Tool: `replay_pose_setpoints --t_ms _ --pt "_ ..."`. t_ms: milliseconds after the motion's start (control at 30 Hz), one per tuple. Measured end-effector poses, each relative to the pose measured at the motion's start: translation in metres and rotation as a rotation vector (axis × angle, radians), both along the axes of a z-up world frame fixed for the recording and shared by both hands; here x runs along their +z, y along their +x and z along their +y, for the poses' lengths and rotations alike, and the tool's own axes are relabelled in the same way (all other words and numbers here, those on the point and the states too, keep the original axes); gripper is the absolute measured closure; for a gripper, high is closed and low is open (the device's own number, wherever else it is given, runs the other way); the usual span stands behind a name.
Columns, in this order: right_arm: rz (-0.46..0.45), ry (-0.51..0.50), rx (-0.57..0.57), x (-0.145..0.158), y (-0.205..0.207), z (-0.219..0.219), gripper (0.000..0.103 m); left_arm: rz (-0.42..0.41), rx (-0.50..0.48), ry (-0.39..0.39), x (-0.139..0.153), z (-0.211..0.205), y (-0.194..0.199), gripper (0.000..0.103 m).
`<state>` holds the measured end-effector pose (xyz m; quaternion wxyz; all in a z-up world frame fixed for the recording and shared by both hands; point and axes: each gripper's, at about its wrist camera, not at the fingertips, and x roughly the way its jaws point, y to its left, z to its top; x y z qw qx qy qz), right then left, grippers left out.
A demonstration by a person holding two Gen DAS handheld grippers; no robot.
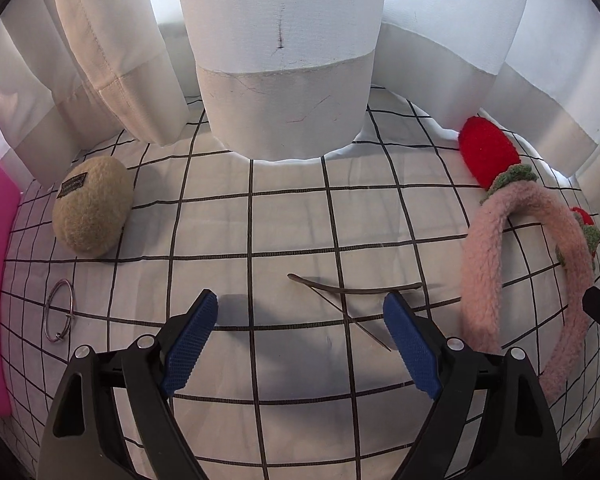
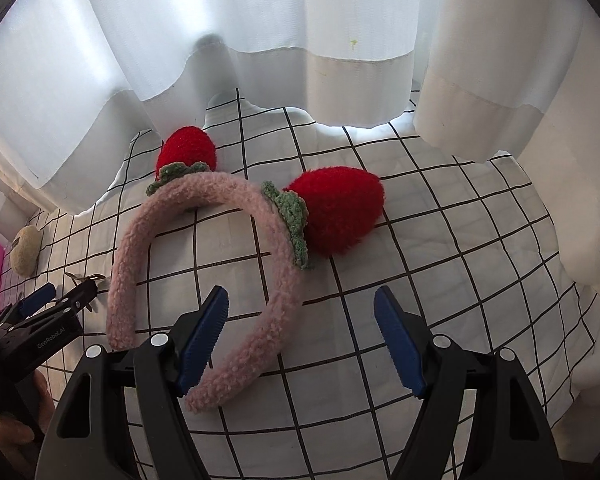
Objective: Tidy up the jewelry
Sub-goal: 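Grasp the pink headband with the right tool while the left tool approaches the hairpin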
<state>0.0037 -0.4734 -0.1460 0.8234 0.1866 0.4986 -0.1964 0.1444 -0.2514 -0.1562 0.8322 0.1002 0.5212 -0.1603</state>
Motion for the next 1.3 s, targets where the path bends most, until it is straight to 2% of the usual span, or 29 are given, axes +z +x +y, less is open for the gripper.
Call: replay_pose_setpoints --t_ms 133,300,400,467,533,633,667,700,767,867,933,967,1000,1133,1300 --pt "0.023 -0.01 0.001 -0.009 0.01 -0.003 0.031 -0.004 0.009 -0.012 0.0 0.005 0.005 0.013" --pt "0.071 -0.007 -0.001 -0.027 0.021 -0.006 0.031 -0.022 0.002 -0.018 -0.002 0.004 0.005 0.012" --pt "0.067 -0.065 0.017 -0.028 0.025 0.001 0.03 -0.023 -0.004 -0.024 -0.003 0.003 0.004 0.013" --pt "0.055 -0.069 0.013 -0.028 0.025 0.001 0.03 -0.027 -0.012 -0.028 -0.001 0.001 0.005 0.019" --pt "0.049 -0.073 0.011 -0.028 0.025 0.001 0.03 -0.033 -0.043 -0.033 0.007 -0.002 0.002 0.039" --pt "0.037 -0.072 0.02 -0.027 0.022 0.006 0.036 -0.034 -0.075 -0.04 0.012 -0.005 0.0 0.062" --pt "0.033 -0.079 0.027 -0.026 0.02 0.01 0.05 -0.03 -0.072 -0.044 0.013 -0.007 0.001 0.063" --pt "0.029 -0.085 0.037 -0.024 0.02 0.013 0.068 -0.024 -0.065 -0.056 0.014 -0.004 0.003 0.065" --pt "0.038 -0.101 0.047 -0.022 0.02 0.018 0.09 -0.002 -0.049 -0.09 0.016 0.003 0.007 0.068" --pt "0.023 -0.083 0.039 -0.022 0.015 0.018 0.091 0.016 -0.034 -0.117 0.019 0.013 0.01 0.07" --pt "0.009 -0.071 0.03 -0.021 0.009 0.019 0.092 -0.005 -0.034 -0.122 0.025 0.019 0.007 0.074" --pt "0.001 -0.073 0.029 -0.019 0.007 0.019 0.093 -0.018 -0.035 -0.129 0.028 0.02 -0.001 0.08" --pt "-0.006 -0.074 0.03 -0.017 0.006 0.019 0.093 -0.022 -0.045 -0.137 0.032 0.021 -0.004 0.1" --pt "-0.03 -0.084 0.035 -0.008 -0.003 0.026 0.093 -0.04 -0.051 -0.109 0.036 0.024 -0.011 0.103" --pt "-0.047 -0.09 0.043 0.001 -0.006 0.03 0.093 -0.04 -0.032 -0.134 0.04 0.029 -0.012 0.103"
